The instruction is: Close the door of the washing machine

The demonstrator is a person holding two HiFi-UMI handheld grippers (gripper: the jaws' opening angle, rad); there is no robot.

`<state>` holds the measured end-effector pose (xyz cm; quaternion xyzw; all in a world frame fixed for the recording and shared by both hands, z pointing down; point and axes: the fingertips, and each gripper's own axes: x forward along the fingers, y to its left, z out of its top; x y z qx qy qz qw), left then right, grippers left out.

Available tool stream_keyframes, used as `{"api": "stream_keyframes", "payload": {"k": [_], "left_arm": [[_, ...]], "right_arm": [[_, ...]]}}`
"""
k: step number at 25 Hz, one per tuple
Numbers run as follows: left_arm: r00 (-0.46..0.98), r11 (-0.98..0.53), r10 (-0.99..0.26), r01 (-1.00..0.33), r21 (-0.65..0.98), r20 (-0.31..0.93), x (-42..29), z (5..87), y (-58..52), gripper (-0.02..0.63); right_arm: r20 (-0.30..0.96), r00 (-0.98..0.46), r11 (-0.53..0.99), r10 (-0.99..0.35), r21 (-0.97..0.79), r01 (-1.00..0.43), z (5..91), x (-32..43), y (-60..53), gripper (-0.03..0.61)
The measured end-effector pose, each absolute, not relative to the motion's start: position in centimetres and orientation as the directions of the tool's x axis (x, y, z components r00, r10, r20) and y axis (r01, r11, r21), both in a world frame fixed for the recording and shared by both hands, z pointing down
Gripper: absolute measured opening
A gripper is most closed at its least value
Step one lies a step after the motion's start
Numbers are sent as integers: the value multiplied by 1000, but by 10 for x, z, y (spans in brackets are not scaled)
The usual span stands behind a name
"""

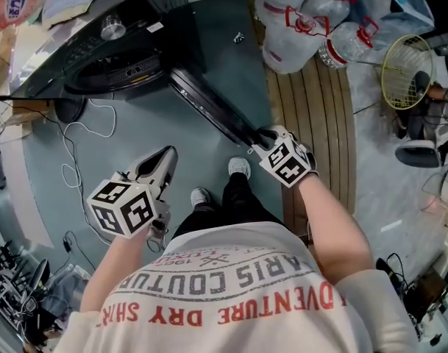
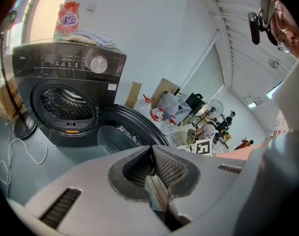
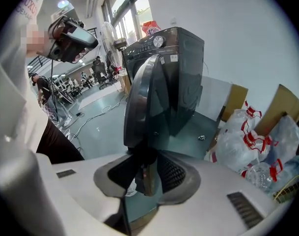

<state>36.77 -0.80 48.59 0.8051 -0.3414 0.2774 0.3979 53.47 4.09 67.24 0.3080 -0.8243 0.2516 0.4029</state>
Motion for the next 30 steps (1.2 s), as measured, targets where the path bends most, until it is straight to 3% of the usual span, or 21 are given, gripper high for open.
{"api": "stream_keyframes", "payload": {"k": [14, 30], "left_arm": [[581, -459, -422, -799, 389, 696, 337, 474, -19, 38], [618, -454, -345, -769, 450, 707, 245, 483, 4, 38]], "right_arm": [[848, -459, 651, -265, -194, -734, 676, 536, 39, 118], [870, -391, 519, -298, -196, -832, 676, 467, 71, 117]]}}
